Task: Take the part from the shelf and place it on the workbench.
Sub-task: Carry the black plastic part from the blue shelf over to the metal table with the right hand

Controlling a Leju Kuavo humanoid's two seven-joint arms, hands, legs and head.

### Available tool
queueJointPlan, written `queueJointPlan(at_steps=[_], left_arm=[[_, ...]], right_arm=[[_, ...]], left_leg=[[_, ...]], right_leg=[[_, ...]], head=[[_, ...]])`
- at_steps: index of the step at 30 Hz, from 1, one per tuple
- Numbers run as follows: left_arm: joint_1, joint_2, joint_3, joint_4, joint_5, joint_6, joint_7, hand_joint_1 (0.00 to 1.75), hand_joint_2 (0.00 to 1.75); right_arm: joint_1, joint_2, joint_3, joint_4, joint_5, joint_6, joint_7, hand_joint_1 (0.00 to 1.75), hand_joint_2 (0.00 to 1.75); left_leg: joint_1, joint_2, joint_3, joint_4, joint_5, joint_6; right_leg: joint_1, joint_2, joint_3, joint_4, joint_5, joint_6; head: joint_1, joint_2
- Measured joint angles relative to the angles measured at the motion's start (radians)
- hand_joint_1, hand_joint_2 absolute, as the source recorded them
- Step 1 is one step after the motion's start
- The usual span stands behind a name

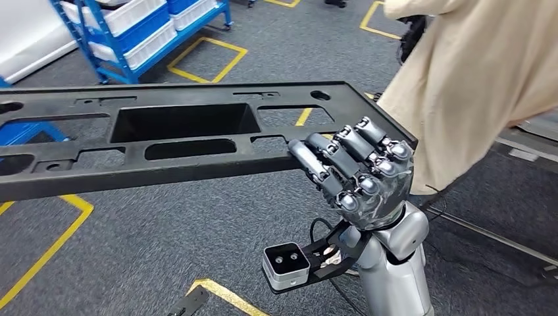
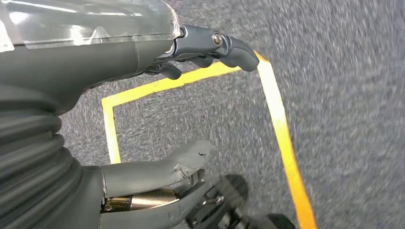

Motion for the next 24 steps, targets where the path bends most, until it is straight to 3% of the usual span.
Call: queueJointPlan(at_steps=[1,2,4,5,7,8,10,12,14,16,17,19,21,23,24], left_arm=[[0.003,0.0,-0.001,0.0,-0.002,-0.003,0.0,0.0,1.75],[0.005,0.0,-0.002,0.0,-0.004,-0.005,0.0,0.0,1.75],[0.006,-0.002,-0.006,0.0,-0.006,-0.008,-0.002,0.0,1.75],[0.006,-0.002,-0.008,0.0,-0.006,-0.009,-0.003,0.0,1.75],[0.006,-0.002,-0.011,0.0,-0.006,-0.009,-0.004,0.0,1.75],[0.007,-0.002,-0.012,0.0,-0.006,-0.009,-0.005,0.0,1.75],[0.004,-0.002,-0.015,0.0,-0.006,-0.008,-0.006,0.0,1.75],[-0.002,-0.003,-0.018,0.0,-0.006,-0.008,-0.007,0.0,1.75],[-0.004,-0.003,-0.021,0.0,-0.006,-0.01,-0.006,0.0,1.75],[-0.004,-0.003,-0.023,0.0,-0.006,-0.013,-0.004,0.0,1.75],[-0.005,-0.002,-0.023,0.0,-0.006,-0.014,-0.003,0.0,1.75],[-0.01,-0.002,-0.023,0.0,-0.006,-0.015,-0.001,0.0,1.75],[-0.017,-0.001,-0.024,0.0,-0.006,-0.016,0.001,0.0,1.75],[-0.022,0.0,-0.024,0.0,-0.005,-0.016,0.004,0.0,1.75],[-0.023,0.0,-0.025,0.0,-0.005,-0.016,0.004,0.0,1.75]], right_arm=[[0.003,0.0,-0.002,0.0,0.003,0.0,0.0,1.75,1.75],[0.007,0.0,-0.004,0.0,0.006,0.0,0.0,1.75,1.75],[0.013,-0.001,-0.006,-0.002,0.009,0.0,0.0,1.75,1.75],[0.014,-0.001,-0.007,-0.005,0.009,0.0,0.0,1.75,1.75],[0.019,0.0,-0.009,-0.011,0.008,0.0,0.0,1.75,1.75],[0.022,0.0,-0.011,-0.014,0.008,0.0,0.0,1.75,1.75],[0.03,0.0,-0.017,-0.019,0.007,0.0,0.0,1.75,1.75],[0.035,0.0,-0.023,-0.025,0.006,0.0,0.0,1.75,1.75],[0.037,0.0,-0.024,-0.027,0.006,0.0,0.0,1.75,1.75],[0.04,0.0,-0.025,-0.027,0.007,0.0,0.0,1.75,1.75],[0.042,0.0,-0.025,-0.027,0.007,0.0,0.0,1.75,1.75],[0.044,0.0,-0.027,-0.027,0.007,0.0,0.0,1.75,1.75],[0.043,0.0,-0.032,-0.027,0.002,0.0,0.0,1.75,1.75],[0.043,0.0,-0.038,-0.026,-0.004,0.0,0.0,1.75,1.75],[0.043,0.0,-0.042,-0.026,-0.006,0.0,0.0,1.75,1.75]], left_leg=[[0.0,0.015,-0.001,0.001,-0.001,-0.001],[0.0,0.029,-0.001,0.002,-0.002,-0.002],[0.001,0.052,0.0,0.007,-0.008,-0.008],[0.0,0.062,0.0,0.012,-0.013,-0.014],[-0.007,0.078,0.0,0.023,-0.022,-0.026],[-0.01,0.088,0.001,0.026,-0.025,-0.031],[-0.009,0.099,0.004,0.028,-0.031,-0.041],[-0.002,0.06,-0.009,0.065,-0.064,-0.049],[0.002,0.007,-0.06,0.18,-0.127,-0.052],[0.002,-0.008,-0.118,0.297,-0.165,-0.052],[0.002,-0.01,-0.128,0.312,-0.156,-0.049],[0.001,-0.023,-0.098,0.231,-0.088,-0.04],[0.002,-0.064,-0.045,0.106,-0.03,-0.027],[0.0,-0.087,-0.023,0.053,-0.022,-0.022],[-0.002,-0.081,-0.02,0.046,-0.021,-0.021]], right_leg=[[-0.004,-0.007,-0.014,0.035,-0.009,0.004],[-0.007,-0.012,-0.01,0.035,0.0,0.007],[-0.013,-0.035,0.05,-0.065,0.057,0.012],[-0.01,-0.061,0.086,-0.128,0.078,0.011],[-0.003,-0.094,0.124,-0.205,0.095,0.0],[0.001,-0.096,0.124,-0.21,0.09,-0.007],[0.0,-0.071,0.121,-0.211,0.093,-0.021],[-0.004,-0.048,0.122,-0.216,0.098,-0.033],[-0.006,-0.024,0.122,-0.217,0.1,-0.041],[-0.003,0.005,0.121,-0.216,0.101,-0.044],[-0.001,0.02,0.121,-0.215,0.101,-0.045],[0.001,0.051,0.122,-0.211,0.101,-0.045],[0.002,0.077,0.12,-0.207,0.101,-0.042],[-0.002,0.097,0.111,-0.206,0.106,-0.033],[-0.005,0.107,0.107,-0.207,0.11,-0.026]], head=[[0.0,0.0],[0.0,0.0],[0.0,0.0],[0.0,0.0],[-0.001,0.0],[-0.002,0.0],[-0.002,0.0],[-0.002,0.0],[-0.003,0.0],[-0.003,0.0],[-0.003,0.0],[-0.003,0.0],[-0.002,0.0],[-0.002,0.0],[-0.002,0.0]])
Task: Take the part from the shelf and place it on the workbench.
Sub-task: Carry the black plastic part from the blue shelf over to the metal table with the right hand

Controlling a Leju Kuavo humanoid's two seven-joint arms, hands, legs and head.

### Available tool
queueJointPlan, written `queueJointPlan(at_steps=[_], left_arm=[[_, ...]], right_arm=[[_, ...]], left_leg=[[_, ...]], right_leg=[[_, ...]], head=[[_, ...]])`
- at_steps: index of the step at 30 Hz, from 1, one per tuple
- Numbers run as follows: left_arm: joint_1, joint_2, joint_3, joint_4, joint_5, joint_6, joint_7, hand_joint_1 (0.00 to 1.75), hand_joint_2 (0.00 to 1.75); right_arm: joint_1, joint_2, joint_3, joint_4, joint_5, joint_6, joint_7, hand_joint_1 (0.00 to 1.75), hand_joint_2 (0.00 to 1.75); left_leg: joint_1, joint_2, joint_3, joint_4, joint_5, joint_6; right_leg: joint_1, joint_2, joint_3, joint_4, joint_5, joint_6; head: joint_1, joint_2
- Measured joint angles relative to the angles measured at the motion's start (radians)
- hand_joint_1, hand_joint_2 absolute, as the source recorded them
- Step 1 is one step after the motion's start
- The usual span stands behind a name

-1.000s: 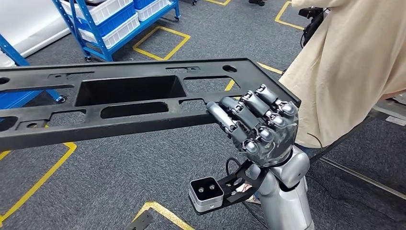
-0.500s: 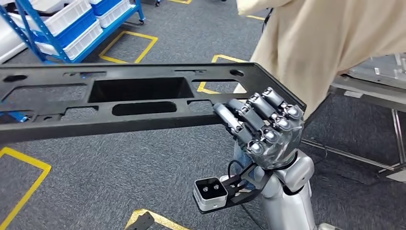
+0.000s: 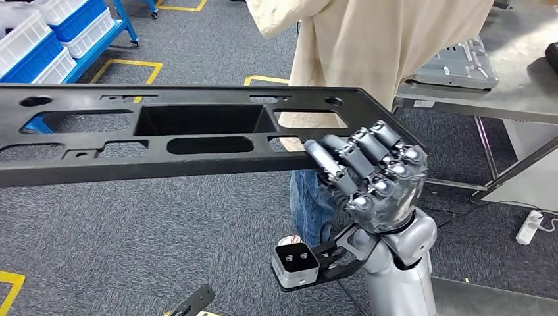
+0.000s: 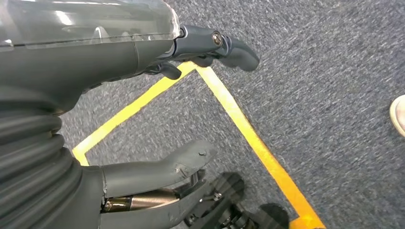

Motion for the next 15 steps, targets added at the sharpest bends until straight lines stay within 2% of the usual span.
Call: queueJointPlan(at_steps=[1,2,3,5,6,7,8,9,10,12,13,14,15], left_arm=[[-0.002,-0.001,0.0,0.0,0.001,0.0,0.0,0.0,1.75],[-0.003,-0.002,0.0,0.0,0.001,0.0,0.0,0.0,1.75],[-0.005,-0.003,-0.001,0.0,0.001,0.0,-0.001,0.0,1.75],[-0.007,-0.003,-0.001,0.0,0.001,0.0,-0.001,0.0,1.75],[-0.005,-0.004,-0.001,0.0,0.0,-0.001,-0.001,0.0,1.75],[-0.003,-0.004,-0.001,0.0,0.0,-0.002,-0.001,0.0,1.75],[-0.001,-0.004,-0.001,0.0,0.0,-0.002,-0.001,0.0,1.75],[0.0,-0.004,-0.002,0.0,0.0,-0.003,-0.001,0.0,1.75],[0.001,-0.005,-0.002,0.0,0.001,-0.003,-0.001,0.0,1.75],[0.001,-0.006,-0.002,0.0,0.002,-0.002,-0.002,0.0,1.75],[0.002,-0.007,-0.002,0.0,0.002,-0.002,-0.002,0.0,1.75],[0.003,-0.007,-0.002,0.0,0.002,-0.002,-0.003,0.0,1.75],[0.003,-0.007,-0.002,0.0,0.002,-0.002,-0.004,0.0,1.75]], right_arm=[[0.001,0.0,-0.004,0.0,-0.001,0.0,0.0,1.75,1.75],[0.002,-0.001,-0.009,0.0,-0.002,0.0,0.0,1.75,1.75],[0.002,-0.001,-0.012,0.0,-0.002,0.0,0.0,1.75,1.75],[0.003,-0.002,-0.017,0.001,-0.004,0.0,0.0,1.75,1.75],[0.003,-0.002,-0.018,0.001,-0.005,0.0,0.0,1.75,1.75],[0.004,-0.003,-0.019,0.002,-0.005,0.0,0.0,1.75,1.75],[0.005,-0.004,-0.022,0.003,-0.005,0.0,0.0,1.75,1.75],[0.006,-0.005,-0.024,0.003,-0.005,0.0,0.0,1.75,1.75],[0.006,-0.006,-0.027,0.003,-0.005,0.0,0.0,1.75,1.75],[0.005,-0.007,-0.029,0.003,-0.004,0.0,0.0,1.75,1.75],[0.005,-0.007,-0.029,0.003,-0.003,0.0,0.0,1.75,1.75],[0.004,-0.007,-0.03,0.003,-0.003,0.0,0.0,1.75,1.75],[0.004,-0.007,-0.031,0.003,-0.002,0.0,0.0,1.75,1.75]], left_leg=[[0.002,0.01,0.002,-0.006,0.003,0.004],[0.004,0.021,0.005,-0.015,0.009,0.008],[0.007,0.033,0.009,-0.024,0.014,0.014],[0.006,0.058,0.013,-0.033,0.019,0.02],[0.005,0.07,0.013,-0.033,0.019,0.022],[0.004,0.083,0.012,-0.032,0.018,0.022],[0.004,0.096,0.012,-0.031,0.017,0.022],[0.003,0.109,0.012,-0.029,0.015,0.021],[0.003,0.12,0.013,-0.027,0.012,0.019],[0.0,0.139,0.016,-0.021,0.004,0.012],[-0.003,0.147,0.017,-0.019,0.001,0.008],[-0.006,0.156,0.018,-0.018,-0.001,0.003],[-0.009,0.165,0.019,-0.018,-0.002,-0.001]], right_leg=[[-0.002,0.008,-0.003,-0.002,0.002,0.007],[0.0,0.0,-0.006,0.001,-0.001,0.013],[0.002,-0.021,-0.015,0.018,-0.014,0.019],[0.005,-0.082,-0.059,0.11,-0.069,0.026],[0.003,-0.101,-0.088,0.171,-0.099,0.029],[0.002,-0.111,-0.111,0.221,-0.116,0.031],[0.0,-0.117,-0.119,0.241,-0.115,0.032],[-0.001,-0.121,-0.108,0.224,-0.096,0.032],[-0.001,-0.13,-0.079,0.174,-0.065,0.031],[0.006,-0.174,-0.01,0.048,-0.019,0.022],[0.011,-0.19,0.011,0.009,-0.011,0.016],[0.016,-0.198,0.018,-0.009,-0.012,0.01],[0.02,-0.192,0.017,-0.01,-0.011,0.005]], head=[[0.0,0.0],[0.001,0.0],[0.002,0.0],[0.005,0.0],[0.006,0.0],[0.006,0.0],[0.006,0.0],[0.006,0.0],[0.006,0.0],[0.006,0.0],[0.006,0.0],[0.006,0.0],[0.005,0.0]])
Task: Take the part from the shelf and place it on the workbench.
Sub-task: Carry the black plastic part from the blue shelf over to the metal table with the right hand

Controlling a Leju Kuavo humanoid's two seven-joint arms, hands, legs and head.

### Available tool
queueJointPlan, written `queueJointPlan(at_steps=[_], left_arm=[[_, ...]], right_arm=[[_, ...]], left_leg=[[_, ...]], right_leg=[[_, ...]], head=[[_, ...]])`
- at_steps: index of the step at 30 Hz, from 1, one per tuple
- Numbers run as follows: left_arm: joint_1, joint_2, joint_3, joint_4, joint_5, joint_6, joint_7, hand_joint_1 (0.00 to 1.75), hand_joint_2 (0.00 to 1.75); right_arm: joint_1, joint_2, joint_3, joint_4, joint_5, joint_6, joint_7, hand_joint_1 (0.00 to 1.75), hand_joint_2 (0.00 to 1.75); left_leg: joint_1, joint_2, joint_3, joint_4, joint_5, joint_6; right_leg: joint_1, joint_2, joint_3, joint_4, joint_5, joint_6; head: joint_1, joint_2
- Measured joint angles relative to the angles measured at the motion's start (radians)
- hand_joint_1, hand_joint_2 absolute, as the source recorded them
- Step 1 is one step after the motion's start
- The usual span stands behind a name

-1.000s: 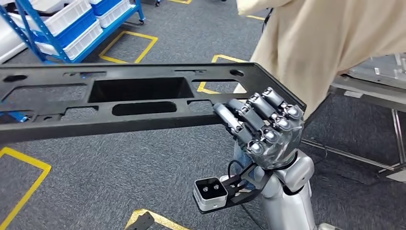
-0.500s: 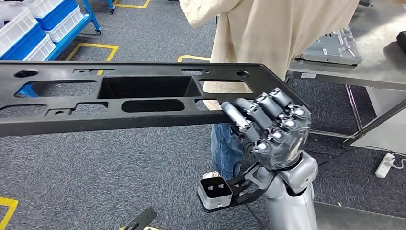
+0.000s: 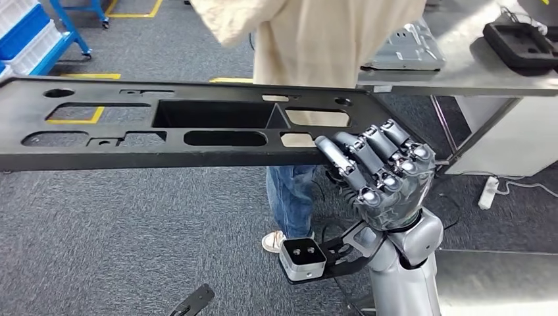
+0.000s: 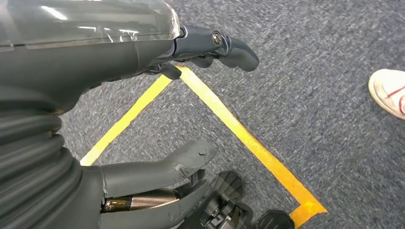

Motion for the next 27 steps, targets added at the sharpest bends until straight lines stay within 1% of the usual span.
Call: queueJointPlan(at_steps=[1,2,3,4,5,6,7,8,9,10,11,12,13,14,15,16,17,18,19,20,21,22,23,24,25,26,27], left_arm=[[0.001,0.0,0.0,0.0,0.0,0.0,-0.001,0.0,1.75],[0.001,-0.001,-0.001,0.0,0.001,0.0,-0.001,0.0,1.75],[0.0,-0.001,-0.001,0.0,0.001,0.001,-0.002,0.0,1.75],[0.0,-0.001,-0.002,0.0,0.002,0.001,-0.002,0.0,1.75],[0.002,-0.001,-0.002,0.0,0.002,0.002,-0.003,0.0,1.75],[0.004,-0.001,-0.002,0.0,0.002,0.002,-0.003,0.0,1.75],[0.008,-0.001,-0.002,0.0,0.002,0.002,-0.003,0.0,1.75],[0.011,-0.001,-0.002,0.0,0.002,0.002,-0.003,0.0,1.75],[0.013,-0.001,-0.002,0.0,0.002,0.002,-0.003,0.0,1.75],[0.013,-0.001,-0.002,0.0,0.002,0.002,-0.003,0.0,1.75],[0.012,-0.001,-0.002,0.0,0.002,0.002,-0.003,0.0,1.75],[0.012,-0.001,-0.002,0.0,0.002,0.003,-0.003,0.0,1.75],[0.011,0.0,-0.002,0.0,0.002,0.003,-0.003,0.0,1.75],[0.011,0.0,-0.002,0.0,0.002,0.003,-0.003,0.0,1.75],[0.012,0.0,-0.002,0.0,0.002,0.003,-0.003,0.0,1.75],[0.011,-0.001,-0.002,0.0,0.002,0.003,-0.003,0.0,1.75],[0.01,-0.002,-0.003,0.0,0.002,0.004,-0.003,0.0,1.75],[0.008,-0.003,-0.003,0.0,0.002,0.004,-0.003,0.0,1.75],[0.007,-0.005,-0.003,0.0,0.002,0.004,-0.003,0.0,1.75],[0.006,-0.006,-0.004,0.0,0.002,0.004,-0.003,0.0,1.75],[0.008,-0.006,-0.004,0.0,0.002,0.004,-0.004,0.0,1.75],[0.01,-0.005,-0.004,0.0,0.002,0.004,-0.003,0.0,1.75],[0.012,-0.005,-0.004,0.0,0.002,0.004,-0.003,0.0,1.75],[0.013,-0.004,-0.004,0.0,0.002,0.004,-0.003,0.0,1.75],[0.012,-0.004,-0.004,0.0,0.002,0.004,-0.003,0.0,1.75],[0.011,-0.004,-0.004,0.0,0.002,0.004,-0.003,0.0,1.75],[0.01,-0.005,-0.004,0.0,0.002,0.003,-0.003,0.0,1.75]], right_arm=[[0.0,0.0,-0.001,0.0,0.0,0.0,0.0,1.75,1.75],[0.0,0.0,-0.002,0.0,0.0,0.0,0.0,1.75,1.75],[-0.001,0.0,-0.002,0.0,0.001,0.0,0.0,1.75,1.75],[-0.001,0.0,-0.002,0.0,0.001,0.0,0.0,1.75,1.75],[-0.001,0.0,-0.002,0.0,0.001,0.0,0.0,1.75,1.75],[-0.001,0.0,-0.003,0.0,0.001,0.0,0.0,1.75,1.75],[-0.001,0.0,-0.003,0.0,0.001,0.0,0.0,1.75,1.75],[0.0,0.0,-0.003,0.0,0.001,0.0,0.0,1.75,1.75],[0.001,0.0,-0.003,0.0,0.001,0.0,0.0,1.75,1.75],[0.001,0.0,-0.003,0.0,0.001,0.0,0.0,1.75,1.75],[0.001,0.0,-0.003,0.0,0.001,0.0,0.0,1.75,1.75],[0.001,0.0,-0.003,0.0,0.001,0.0,0.0,1.75,1.75],[0.001,0.001,-0.003,0.0,0.001,0.0,0.0,1.75,1.75],[0.001,0.001,-0.004,0.0,0.001,0.0,0.0,1.75,1.75],[0.001,0.001,-0.004,0.0,0.001,0.0,0.0,1.75,1.75],[0.001,0.001,-0.004,0.0,0.001,0.0,0.0,1.75,1.75],[0.002,0.001,-0.004,0.0,0.001,0.0,0.0,1.75,1.75],[0.002,0.0,-0.004,-0.001,0.001,0.0,0.0,1.75,1.75],[0.001,0.0,-0.005,-0.001,0.001,0.0,0.0,1.75,1.75],[0.0,0.0,-0.005,-0.002,0.001,0.0,0.0,1.75,1.75],[0.0,0.0,-0.005,-0.002,0.001,0.0,0.0,1.75,1.75],[0.001,0.0,-0.005,-0.002,0.001,0.0,0.0,1.75,1.75],[0.002,-0.001,-0.006,-0.002,0.001,0.0,0.0,1.75,1.75],[0.003,-0.001,-0.006,-0.002,0.001,0.0,0.0,1.75,1.75],[0.003,-0.002,-0.006,-0.002,0.001,0.0,0.0,1.75,1.75],[0.003,-0.002,-0.006,-0.002,0.001,0.0,0.0,1.75,1.75],[0.002,-0.002,-0.006,-0.002,0.001,0.0,0.0,1.75,1.75]], left_leg=[[0.0,0.009,0.001,0.0,-0.002,-0.005],[0.001,0.003,0.002,0.004,-0.008,-0.01],[0.003,-0.014,-0.003,0.019,-0.023,-0.014],[0.005,-0.039,-0.017,0.054,-0.047,-0.018],[0.007,-0.067,-0.041,0.109,-0.077,-0.021],[0.007,-0.083,-0.072,0.175,-0.108,-0.023],[0.008,-0.09,-0.101,0.235,-0.128,-0.023],[0.008,-0.093,-0.12,0.271,-0.131,-0.024],[0.008,-0.094,-0.123,0.27,-0.115,-0.023],[0.008,-0.099,-0.108,0.232,-0.082,-0.02],[0.009,-0.116,-0.083,0.168,-0.043,-0.017],[0.01,-0.141,-0.058,0.106,-0.013,-0.013],[0.011,-0.162,-0.037,0.056,0.004,-0.01],[0.011,-0.178,-0.026,0.03,0.009,-0.007],[0.01,-0.179,-0.023,0.023,0.006,-0.005],[0.01,-0.17,-0.022,0.018,0.008,-0.001],[0.012,-0.159,-0.021,0.013,0.012,0.005],[0.014,-0.147,-0.019,0.008,0.016,0.012],[0.016,-0.135,-0.018,0.003,0.02,0.019],[0.016,-0.122,-0.017,0.0,0.022,0.023],[0.015,-0.109,-0.018,0.0,0.022,0.026],[0.014,-0.094,-0.018,0.0,0.022,0.027],[0.013,-0.08,-0.019,0.0,0.021,0.027],[0.013,-0.066,-0.019,0.0,0.021,0.026],[0.013,-0.054,-0.018,0.0,0.02,0.025],[0.013,-0.043,-0.016,0.0,0.018,0.023],[0.011,-0.034,-0.014,0.001,0.016,0.02]], right_leg=[[-0.002,0.014,-0.001,-0.002,0.003,-0.005],[-0.005,0.025,-0.001,-0.005,0.005,-0.01],[-0.008,0.036,-0.001,-0.008,0.008,-0.015],[-0.012,0.047,0.0,-0.011,0.011,-0.021],[-0.013,0.058,0.0,-0.012,0.012,-0.024],[-0.014,0.07,0.0,-0.011,0.013,-0.027],[-0.013,0.084,-0.001,-0.011,0.013,-0.029],[-0.012,0.098,-0.001,-0.009,0.013,-0.029],[-0.012,0.113,-0.001,-0.007,0.013,-0.029],[-0.012,0.127,0.0,-0.005,0.013,-0.029],[-0.013,0.14,-0.001,-0.002,0.012,-0.028],[-0.012,0.153,-0.003,0.002,0.012,-0.026],[-0.012,0.165,-0.007,0.005,0.013,-0.022],[-0.013,0.176,-0.012,0.007,0.014,-0.017],[-0.015,0.187,-0.017,0.007,0.018,-0.011],[-0.016,0.197,-0.021,0.005,0.022,-0.004],[-0.016,0.195,-0.023,0.006,0.021,0.002],[-0.014,0.177,-0.029,0.017,0.012,0.007],[-0.012,0.152,-0.042,0.046,-0.007,0.012],[-0.012,0.12,-0.063,0.094,-0.036,0.015],[-0.013,0.097,-0.091,0.155,-0.069,0.018],[-0.015,0.085,-0.119,0.215,-0.095,0.021],[-0.018,0.078,-0.137,0.255,-0.106,0.023],[-0.02,0.074,-0.137,0.261,-0.1,0.024],[-0.021,0.068,-0.117,0.229,-0.076,0.024],[-0.02,0.055,-0.081,0.168,-0.044,0.021],[-0.016,0.032,-0.042,0.098,-0.02,0.018]], head=[[0.0,0.0],[0.0,0.0],[0.0,0.0],[-0.001,0.0],[-0.001,0.0],[-0.001,0.0],[-0.001,0.0],[-0.001,0.0],[-0.001,0.0],[-0.001,0.0],[-0.001,0.0],[-0.001,0.0],[-0.001,0.0],[-0.001,0.0],[-0.001,0.0],[-0.001,0.0],[-0.001,0.0],[0.001,0.0],[0.002,0.0],[0.003,0.0],[0.004,0.0],[0.004,0.0],[0.004,0.0],[0.004,0.0],[0.004,0.0],[0.004,0.0],[0.004,0.0]])
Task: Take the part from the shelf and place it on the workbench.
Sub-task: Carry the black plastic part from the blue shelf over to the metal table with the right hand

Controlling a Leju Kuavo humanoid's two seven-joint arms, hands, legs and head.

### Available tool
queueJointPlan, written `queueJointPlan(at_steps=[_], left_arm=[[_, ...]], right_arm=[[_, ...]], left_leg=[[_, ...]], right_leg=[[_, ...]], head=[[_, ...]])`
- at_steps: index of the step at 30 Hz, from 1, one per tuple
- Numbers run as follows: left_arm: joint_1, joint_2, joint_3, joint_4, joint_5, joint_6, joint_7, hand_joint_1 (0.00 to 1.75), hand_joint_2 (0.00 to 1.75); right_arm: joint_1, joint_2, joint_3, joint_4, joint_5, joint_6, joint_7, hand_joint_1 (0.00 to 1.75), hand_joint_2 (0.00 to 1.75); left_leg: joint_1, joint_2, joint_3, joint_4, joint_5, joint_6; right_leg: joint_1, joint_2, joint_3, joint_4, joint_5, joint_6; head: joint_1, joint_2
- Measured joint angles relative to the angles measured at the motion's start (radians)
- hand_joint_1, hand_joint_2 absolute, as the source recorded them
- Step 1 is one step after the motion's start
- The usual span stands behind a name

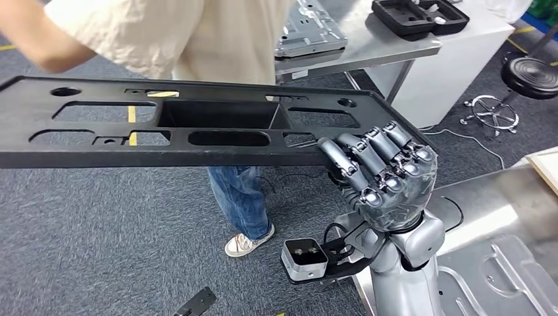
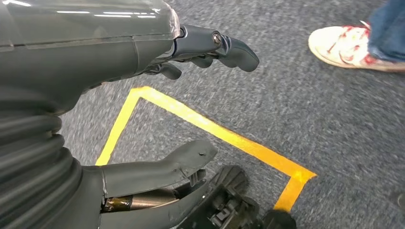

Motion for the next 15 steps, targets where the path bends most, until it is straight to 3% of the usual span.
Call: queueJointPlan(at_steps=[2,3,5,7,9,11,12,13,15], left_arm=[[-0.001,0.0,0.0,0.0,0.0,0.0,0.0,0.0,1.75],[-0.001,0.0,0.0,0.0,0.0,0.0,-0.001,0.0,1.75],[-0.003,-0.001,0.0,0.0,0.001,0.0,-0.002,0.0,1.75],[-0.007,-0.002,-0.001,0.0,0.003,0.002,-0.003,0.0,1.75],[-0.007,-0.002,-0.001,0.0,0.006,0.003,-0.004,0.0,1.75],[-0.002,-0.002,-0.001,0.0,0.008,0.003,-0.004,0.0,1.75],[-0.001,-0.002,-0.001,0.0,0.008,0.004,-0.005,0.0,1.75],[0.0,-0.002,-0.001,0.0,0.01,0.004,-0.006,0.0,1.75],[-0.004,-0.002,-0.001,0.0,0.013,0.005,-0.01,0.0,1.75]], right_arm=[[-0.002,0.0,0.0,0.0,0.0,0.0,0.0,1.75,1.75],[-0.003,0.001,0.0,0.0,0.0,0.0,0.0,1.75,1.75],[-0.003,0.001,0.0,-0.001,0.0,0.0,0.0,1.75,1.75],[-0.006,0.001,-0.001,0.0,-0.001,0.0,0.0,1.75,1.75],[-0.01,0.001,-0.001,0.002,-0.002,0.0,0.0,1.75,1.75],[-0.011,0.001,-0.002,0.006,-0.003,0.0,0.0,1.75,1.75],[-0.011,0.001,-0.002,0.008,-0.003,0.0,0.0,1.75,1.75],[-0.011,0.001,-0.003,0.01,-0.003,0.0,0.0,1.75,1.75],[-0.013,0.001,-0.009,0.014,-0.006,0.0,0.0,1.75,1.75]], left_leg=[[-0.005,0.017,0.004,0.001,-0.004,-0.009],[-0.008,0.027,0.005,0.001,-0.006,-0.014],[-0.008,0.043,0.008,0.0,-0.01,-0.024],[-0.005,0.012,-0.002,0.032,-0.038,-0.034],[-0.002,-0.04,-0.048,0.136,-0.097,-0.039],[-0.002,-0.058,-0.102,0.25,-0.138,-0.043],[-0.002,-0.06,-0.112,0.268,-0.132,-0.043],[-0.001,-0.062,-0.104,0.247,-0.106,-0.043],[0.002,-0.085,-0.054,0.131,-0.036,-0.039]], right_leg=[[0.01,-0.033,0.047,-0.092,0.023,-0.009],[0.015,-0.036,0.051,-0.105,0.021,-0.013],[0.013,-0.014,0.05,-0.111,0.026,-0.022],[0.006,0.007,0.053,-0.121,0.033,-0.034],[0.003,0.029,0.054,-0.125,0.038,-0.042],[0.004,0.056,0.052,-0.122,0.038,-0.044],[0.004,0.07,0.051,-0.119,0.038,-0.044],[0.003,0.085,0.051,-0.116,0.037,-0.043],[0.002,0.112,0.05,-0.107,0.033,-0.039]], head=[[0.0,0.0],[-0.001,0.0],[0.0,0.0],[-0.001,0.0],[-0.002,0.0],[-0.002,0.0],[-0.002,0.0],[-0.002,0.0],[-0.002,0.0]])
